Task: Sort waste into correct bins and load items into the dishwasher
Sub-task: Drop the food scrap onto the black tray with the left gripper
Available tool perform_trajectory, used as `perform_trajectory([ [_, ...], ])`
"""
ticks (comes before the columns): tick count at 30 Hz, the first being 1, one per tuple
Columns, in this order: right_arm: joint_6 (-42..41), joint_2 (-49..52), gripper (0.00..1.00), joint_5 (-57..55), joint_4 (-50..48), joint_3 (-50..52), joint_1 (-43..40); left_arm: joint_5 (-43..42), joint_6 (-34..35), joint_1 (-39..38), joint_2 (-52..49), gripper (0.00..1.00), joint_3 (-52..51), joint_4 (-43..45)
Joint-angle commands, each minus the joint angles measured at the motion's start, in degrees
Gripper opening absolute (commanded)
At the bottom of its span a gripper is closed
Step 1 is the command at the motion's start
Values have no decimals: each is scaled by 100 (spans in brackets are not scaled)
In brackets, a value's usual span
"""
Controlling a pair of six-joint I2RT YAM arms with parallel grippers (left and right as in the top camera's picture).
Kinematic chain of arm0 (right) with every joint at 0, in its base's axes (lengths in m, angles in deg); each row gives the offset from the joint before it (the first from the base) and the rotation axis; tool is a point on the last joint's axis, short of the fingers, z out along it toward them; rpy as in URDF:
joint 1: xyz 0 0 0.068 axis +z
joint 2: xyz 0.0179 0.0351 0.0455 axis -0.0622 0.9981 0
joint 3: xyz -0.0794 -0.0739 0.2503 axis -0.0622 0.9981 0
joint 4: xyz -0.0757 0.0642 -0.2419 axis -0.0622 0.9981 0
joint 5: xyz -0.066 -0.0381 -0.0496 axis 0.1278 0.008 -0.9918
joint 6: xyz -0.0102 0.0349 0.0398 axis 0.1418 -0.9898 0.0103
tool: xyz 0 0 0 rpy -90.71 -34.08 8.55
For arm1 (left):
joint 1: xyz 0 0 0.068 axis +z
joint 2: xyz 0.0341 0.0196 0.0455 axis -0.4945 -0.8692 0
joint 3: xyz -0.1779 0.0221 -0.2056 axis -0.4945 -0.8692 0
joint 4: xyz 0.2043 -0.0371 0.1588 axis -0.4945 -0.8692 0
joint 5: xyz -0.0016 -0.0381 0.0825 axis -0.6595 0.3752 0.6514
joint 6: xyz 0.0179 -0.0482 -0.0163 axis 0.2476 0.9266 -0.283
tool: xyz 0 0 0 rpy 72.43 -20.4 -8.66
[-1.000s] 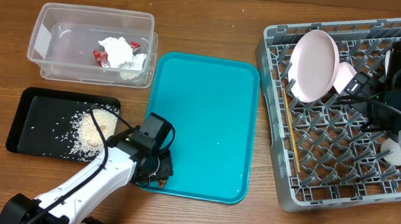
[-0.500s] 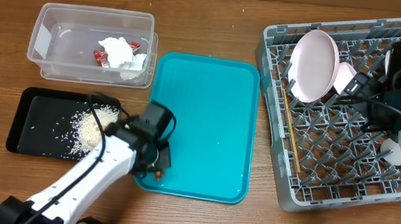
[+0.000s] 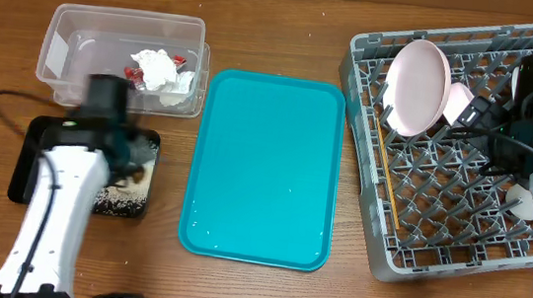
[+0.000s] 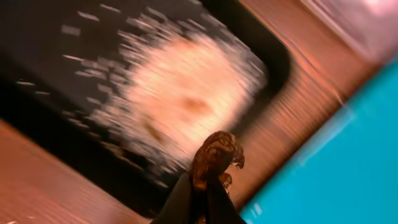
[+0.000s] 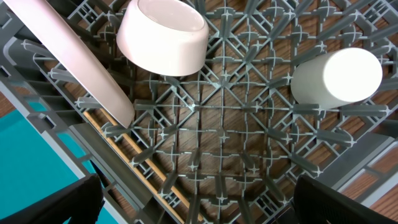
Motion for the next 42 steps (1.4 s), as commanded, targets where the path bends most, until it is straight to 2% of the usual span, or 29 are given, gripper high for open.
perform_trajectory([
  [1, -7, 7, 100, 7, -7, -13, -13, 221, -153, 962, -2, 4, 103, 223],
  [5, -9, 7, 100, 7, -2, -13, -13, 256, -153, 1602, -4, 4, 70, 542],
  [9, -7, 7, 100, 7, 13, -13, -13, 481, -151, 1867, -90, 4, 11, 785],
  [14, -7, 7, 100, 7, 17, -13, -13, 833, -153, 1875, -485, 4, 11, 868],
  [22, -7, 7, 100, 7, 37, -13, -13, 861, -153, 1875, -1462, 5, 11, 879],
  [30, -7, 7, 100, 7, 37, -13, -13, 863, -216, 1875, -1919, 11, 11, 922],
  [35, -7, 7, 100, 7, 37, -13, -13, 863, -216, 1875, -1923, 22, 11, 925],
  [39, -7, 7, 100, 7, 35, -13, -13, 861, -282, 1875, -1923, 44, 13, 920],
  [42, -7, 7, 100, 7, 35, -13, -13, 857, -282, 1875, -1912, 53, 70, 846],
])
